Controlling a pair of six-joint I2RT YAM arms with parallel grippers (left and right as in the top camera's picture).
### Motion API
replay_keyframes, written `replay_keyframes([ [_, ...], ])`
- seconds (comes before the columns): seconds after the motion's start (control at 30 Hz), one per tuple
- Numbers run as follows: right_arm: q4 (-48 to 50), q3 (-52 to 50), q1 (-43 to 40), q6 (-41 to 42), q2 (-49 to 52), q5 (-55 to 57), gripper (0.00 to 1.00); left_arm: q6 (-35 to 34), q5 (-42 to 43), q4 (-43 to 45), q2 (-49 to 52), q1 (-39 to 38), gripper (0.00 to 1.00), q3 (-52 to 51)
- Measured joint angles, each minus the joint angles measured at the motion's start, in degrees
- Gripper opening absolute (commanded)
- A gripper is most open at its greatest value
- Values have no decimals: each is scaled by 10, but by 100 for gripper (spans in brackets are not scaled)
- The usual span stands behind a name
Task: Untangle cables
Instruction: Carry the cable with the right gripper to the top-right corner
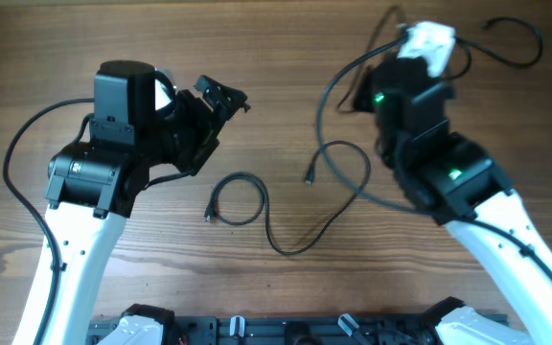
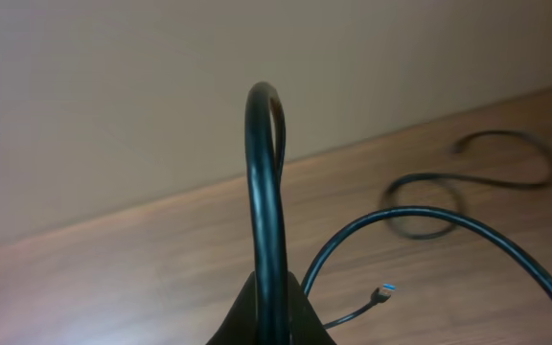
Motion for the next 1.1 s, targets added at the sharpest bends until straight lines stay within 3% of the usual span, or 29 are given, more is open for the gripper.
replay_keyframes([
  [0.2, -33, 0, -198, -10, -30, -50, 4, 14, -21, -9, 0, 0, 100, 0],
  [0.3, -126, 2, -278, 35, -31, -92, 4, 16, -33, -10, 0, 0, 100, 0],
  [0.4, -146, 2, -349, 66, -17, -103, 4, 17, -37, -10, 0, 0, 100, 0],
  [0.6, -77, 1, -459, 42, 102, -111, 5, 17, -39, -28, 0, 0, 100, 0],
  [0.67, -45, 1, -484, 21, 143, -115, 18, 17, -39, -29, 0, 0, 100, 0],
  [0.77, -17, 0, -499, -11, 188, -101, 5, 17, -41, -30, 0, 0, 100, 0],
  [0.8, -20, 0, -503, -13, 201, -91, 9, 17, -41, -29, 0, 0, 100, 0],
  [0.83, -23, 0, -510, -11, 216, -81, 24, 17, -41, -29, 0, 0, 100, 0],
  [0.87, -28, 0, -517, -11, 227, -74, 29, 17, -41, -29, 0, 0, 100, 0],
  [0.9, -35, 0, -527, -9, 239, -69, 46, 17, -44, -29, 0, 0, 100, 0],
  [0.93, -39, 0, -536, -10, 247, -67, 73, 17, -49, -29, 0, 0, 100, 0],
  [0.97, -41, 0, -542, -9, 252, -73, 88, 17, -50, -30, 0, 0, 100, 0],
  [1.0, -41, 0, -545, -9, 257, -87, 96, 17, -51, -29, 0, 0, 100, 0],
  [1.1, -54, 0, -545, -9, 265, -160, 98, 17, -52, -30, 0, 0, 100, 0],
])
